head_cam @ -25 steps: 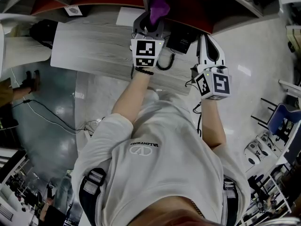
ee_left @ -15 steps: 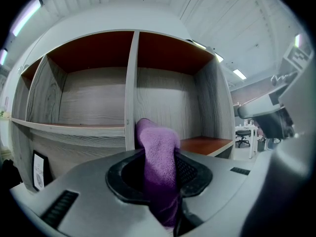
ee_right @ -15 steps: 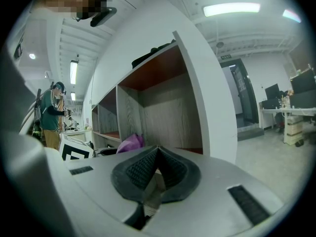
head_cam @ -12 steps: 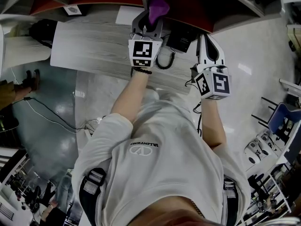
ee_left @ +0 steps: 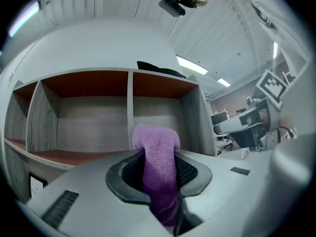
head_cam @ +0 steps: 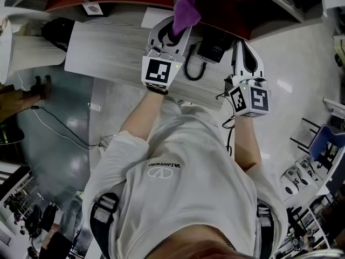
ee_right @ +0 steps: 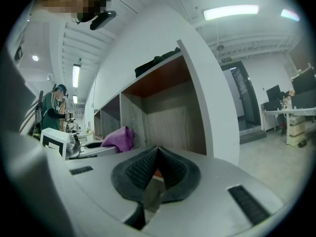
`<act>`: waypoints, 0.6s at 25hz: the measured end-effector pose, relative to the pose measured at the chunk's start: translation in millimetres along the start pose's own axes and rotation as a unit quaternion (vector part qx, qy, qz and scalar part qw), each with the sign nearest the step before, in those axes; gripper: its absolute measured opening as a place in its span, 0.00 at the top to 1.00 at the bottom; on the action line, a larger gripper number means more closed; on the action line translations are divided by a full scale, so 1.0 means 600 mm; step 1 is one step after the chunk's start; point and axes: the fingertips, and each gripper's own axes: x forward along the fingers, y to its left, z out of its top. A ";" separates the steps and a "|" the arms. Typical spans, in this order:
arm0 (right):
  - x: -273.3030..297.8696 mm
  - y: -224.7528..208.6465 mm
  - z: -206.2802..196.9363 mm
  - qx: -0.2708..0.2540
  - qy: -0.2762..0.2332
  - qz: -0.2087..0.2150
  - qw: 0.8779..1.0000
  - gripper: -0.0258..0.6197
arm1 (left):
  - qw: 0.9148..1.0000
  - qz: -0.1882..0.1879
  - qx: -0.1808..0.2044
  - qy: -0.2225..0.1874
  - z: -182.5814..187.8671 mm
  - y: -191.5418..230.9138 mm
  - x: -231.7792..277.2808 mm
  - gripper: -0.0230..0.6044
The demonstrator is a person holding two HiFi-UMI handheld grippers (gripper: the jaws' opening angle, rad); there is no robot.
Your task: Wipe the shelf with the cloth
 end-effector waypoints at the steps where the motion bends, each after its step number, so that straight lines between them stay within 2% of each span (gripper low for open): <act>1: -0.002 0.002 0.004 -0.002 -0.002 -0.001 1.000 0.96 | 1.000 -0.005 0.004 -0.001 0.005 0.003 -0.008 0.80; 8: -0.018 0.014 0.024 -0.012 -0.008 -0.028 1.000 0.96 | 0.999 -0.030 0.017 -0.005 0.044 0.040 -0.052 0.80; 15: -0.045 0.035 0.061 -0.016 -0.034 -0.067 0.997 0.96 | 0.999 -0.041 0.005 -0.024 0.095 0.074 -0.097 0.80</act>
